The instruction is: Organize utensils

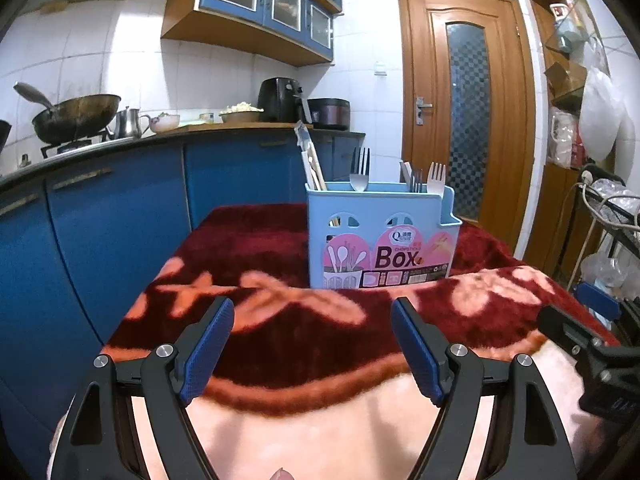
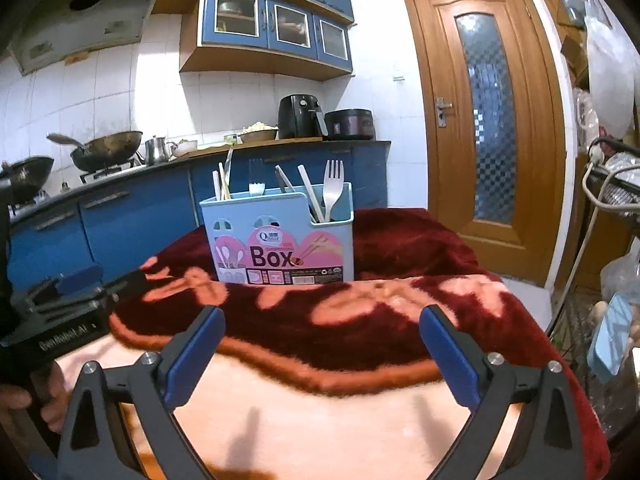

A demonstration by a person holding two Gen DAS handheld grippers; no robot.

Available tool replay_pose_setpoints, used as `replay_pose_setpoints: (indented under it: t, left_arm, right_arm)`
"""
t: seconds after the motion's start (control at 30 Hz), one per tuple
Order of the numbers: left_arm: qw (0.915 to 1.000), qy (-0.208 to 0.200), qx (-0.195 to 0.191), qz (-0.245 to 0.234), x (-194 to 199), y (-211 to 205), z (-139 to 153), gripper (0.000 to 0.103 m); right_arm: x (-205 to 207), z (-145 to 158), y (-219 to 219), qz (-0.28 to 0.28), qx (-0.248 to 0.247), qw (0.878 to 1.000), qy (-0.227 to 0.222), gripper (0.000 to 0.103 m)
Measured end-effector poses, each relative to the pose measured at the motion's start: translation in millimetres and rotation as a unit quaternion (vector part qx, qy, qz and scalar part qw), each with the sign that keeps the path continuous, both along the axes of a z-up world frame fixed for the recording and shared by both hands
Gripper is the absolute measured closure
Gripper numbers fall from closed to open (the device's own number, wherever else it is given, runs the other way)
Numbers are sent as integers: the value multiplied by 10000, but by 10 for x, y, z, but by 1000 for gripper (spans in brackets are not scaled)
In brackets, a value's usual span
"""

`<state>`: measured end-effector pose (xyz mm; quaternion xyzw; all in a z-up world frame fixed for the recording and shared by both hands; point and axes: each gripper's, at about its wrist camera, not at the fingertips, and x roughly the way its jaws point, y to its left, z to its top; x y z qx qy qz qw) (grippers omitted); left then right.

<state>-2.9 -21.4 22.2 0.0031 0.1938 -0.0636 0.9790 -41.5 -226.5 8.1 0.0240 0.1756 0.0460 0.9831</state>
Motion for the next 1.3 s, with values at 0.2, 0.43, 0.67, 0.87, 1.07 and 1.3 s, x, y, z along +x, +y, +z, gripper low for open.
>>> replay_pose_setpoints:
  t: [0.2, 0.43, 0.67, 0.87, 1.07, 1.3]
  left_arm:
    - [9999, -67, -61, 127, -17, 21, 6, 22]
    - [9998, -91, -15, 151, -21, -4, 10, 22]
    - [9998, -88, -24, 185, -17, 0, 5, 22]
    - [9998, -81, -51, 187, -13, 10, 7, 22]
    - [9998, -82, -48, 190, -13, 9, 7, 22]
    - [9998, -83, -44, 191, -16, 6, 8, 21]
  right_arm:
    - [6, -31, 1, -34, -66, 10000, 3, 3]
    - [0, -45, -20, -64, -41, 10000, -3, 3]
    - [-2, -45, -22, -65, -64, 10000, -13, 3]
    - [-5, -46, -22, -64, -53, 10000, -5, 3]
    - [-4, -46, -24, -65, -53, 10000, -11, 3]
    - [-4, -45, -24, -66, -55, 10000, -10, 3]
